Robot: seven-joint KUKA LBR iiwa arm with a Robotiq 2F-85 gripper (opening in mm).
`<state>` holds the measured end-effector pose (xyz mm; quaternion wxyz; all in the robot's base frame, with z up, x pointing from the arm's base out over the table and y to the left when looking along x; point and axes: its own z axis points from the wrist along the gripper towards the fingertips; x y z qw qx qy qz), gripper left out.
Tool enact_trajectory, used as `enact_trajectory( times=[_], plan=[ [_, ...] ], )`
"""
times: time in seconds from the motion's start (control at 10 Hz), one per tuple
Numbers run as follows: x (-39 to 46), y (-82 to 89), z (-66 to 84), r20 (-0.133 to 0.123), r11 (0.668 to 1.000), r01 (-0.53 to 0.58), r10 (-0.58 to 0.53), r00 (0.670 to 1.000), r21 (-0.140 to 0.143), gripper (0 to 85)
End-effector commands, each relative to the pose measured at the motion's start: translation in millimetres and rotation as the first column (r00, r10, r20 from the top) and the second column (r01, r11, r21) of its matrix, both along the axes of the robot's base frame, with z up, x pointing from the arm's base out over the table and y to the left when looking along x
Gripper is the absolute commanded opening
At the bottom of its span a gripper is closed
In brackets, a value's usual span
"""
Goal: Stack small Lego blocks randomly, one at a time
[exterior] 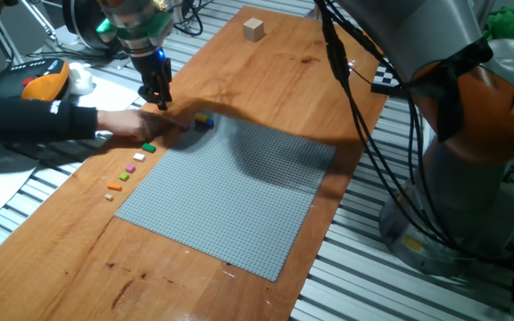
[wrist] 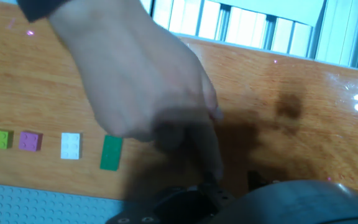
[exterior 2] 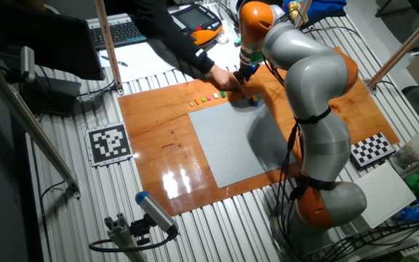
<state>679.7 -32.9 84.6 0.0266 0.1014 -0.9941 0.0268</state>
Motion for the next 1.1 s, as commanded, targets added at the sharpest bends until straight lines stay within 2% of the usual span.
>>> enact_trajectory(
  times=[0.0,0.3,0.4,0.5,0.8,0.9,1.0],
  plan=[
    [-0.3,-0.4,0.3,-0.004,1.0,0.002,-0.002,1.0,0.0,34.0],
    [1.2,0.3,-0.8,0.007,1.0,0.001,-0.001,1.0,-0.004,34.0],
    [0.5,-1.7,-1.0,-0.009,1.0,0.002,-0.002,1.0,-0.001,34.0],
    [-0.7,-1.5,0.5,-0.009,1.0,0.013,-0.013,1.0,-0.003,34.0],
    [1.2,3.5,0.2,0.004,1.0,0.012,-0.012,1.0,-0.002,34.0],
    [1.4,3.1,0.3,0.003,1.0,0.011,-0.011,1.0,-0.003,34.0],
    [0.6,2.2,0.9,-0.011,1.0,0.012,-0.012,1.0,-0.006,34.0]
  ],
)
